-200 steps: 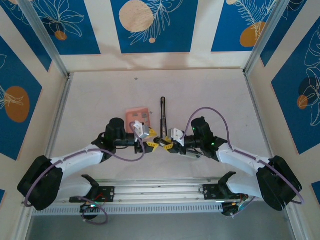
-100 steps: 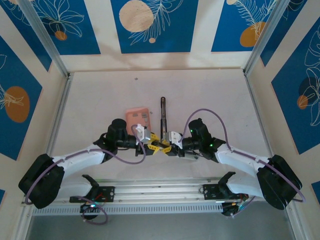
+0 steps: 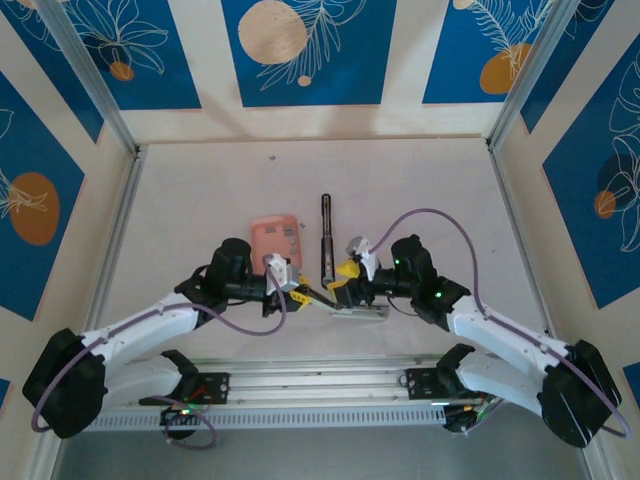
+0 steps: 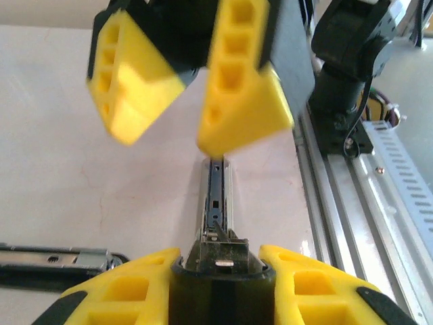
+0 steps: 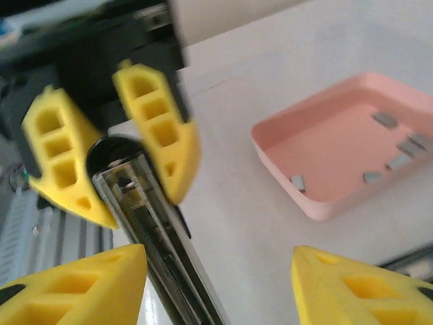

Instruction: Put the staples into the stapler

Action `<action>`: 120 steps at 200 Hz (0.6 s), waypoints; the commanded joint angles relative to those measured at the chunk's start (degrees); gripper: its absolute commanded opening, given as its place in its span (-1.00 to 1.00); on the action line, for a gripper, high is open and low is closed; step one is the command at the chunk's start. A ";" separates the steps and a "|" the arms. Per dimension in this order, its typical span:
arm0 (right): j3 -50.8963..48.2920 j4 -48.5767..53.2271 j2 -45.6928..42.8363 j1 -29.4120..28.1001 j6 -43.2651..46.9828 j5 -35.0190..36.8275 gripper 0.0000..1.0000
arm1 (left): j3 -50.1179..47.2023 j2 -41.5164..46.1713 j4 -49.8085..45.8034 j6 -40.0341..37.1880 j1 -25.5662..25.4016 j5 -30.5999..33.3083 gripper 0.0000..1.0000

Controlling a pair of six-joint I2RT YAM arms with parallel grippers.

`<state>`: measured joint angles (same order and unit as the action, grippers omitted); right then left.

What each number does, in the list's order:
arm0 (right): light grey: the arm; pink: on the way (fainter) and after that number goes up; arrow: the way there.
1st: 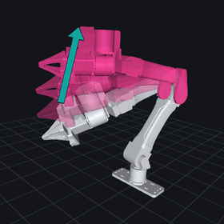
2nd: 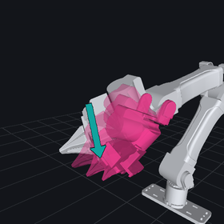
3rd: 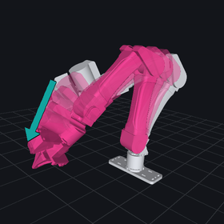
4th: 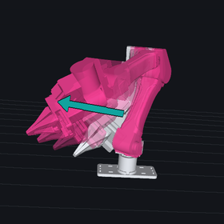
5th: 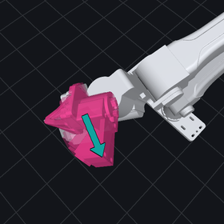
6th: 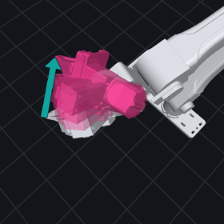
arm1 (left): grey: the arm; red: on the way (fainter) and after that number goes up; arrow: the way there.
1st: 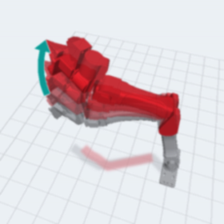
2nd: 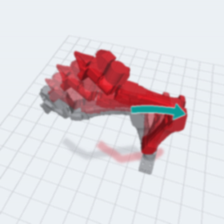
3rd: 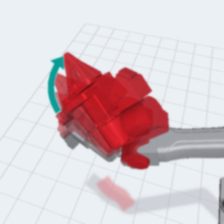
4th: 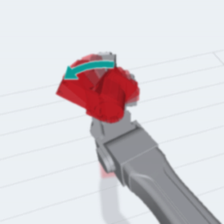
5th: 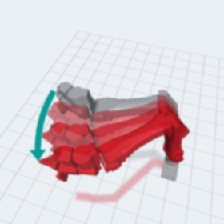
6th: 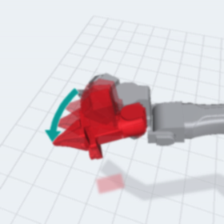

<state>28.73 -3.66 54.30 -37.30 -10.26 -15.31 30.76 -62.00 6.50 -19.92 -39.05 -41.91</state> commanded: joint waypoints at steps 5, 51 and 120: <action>2.26 20.22 -5.51 2.05 -23.42 8.19 0.14 | 4.20 2.37 -8.71 -6.48 -0.33 1.98 -0.61; 0.76 35.55 -8.14 11.59 -34.28 -3.13 0.11 | 7.56 2.01 -18.21 -12.15 -0.37 3.95 -0.61; -3.64 32.48 -0.81 21.37 -34.76 -14.67 -0.10 | 9.28 1.85 -22.95 -15.50 -0.33 6.41 -0.61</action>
<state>26.24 28.12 51.24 -16.51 -44.05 -24.51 37.45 -60.99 -15.31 -32.60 -39.05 -35.05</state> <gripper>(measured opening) 0.457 0.281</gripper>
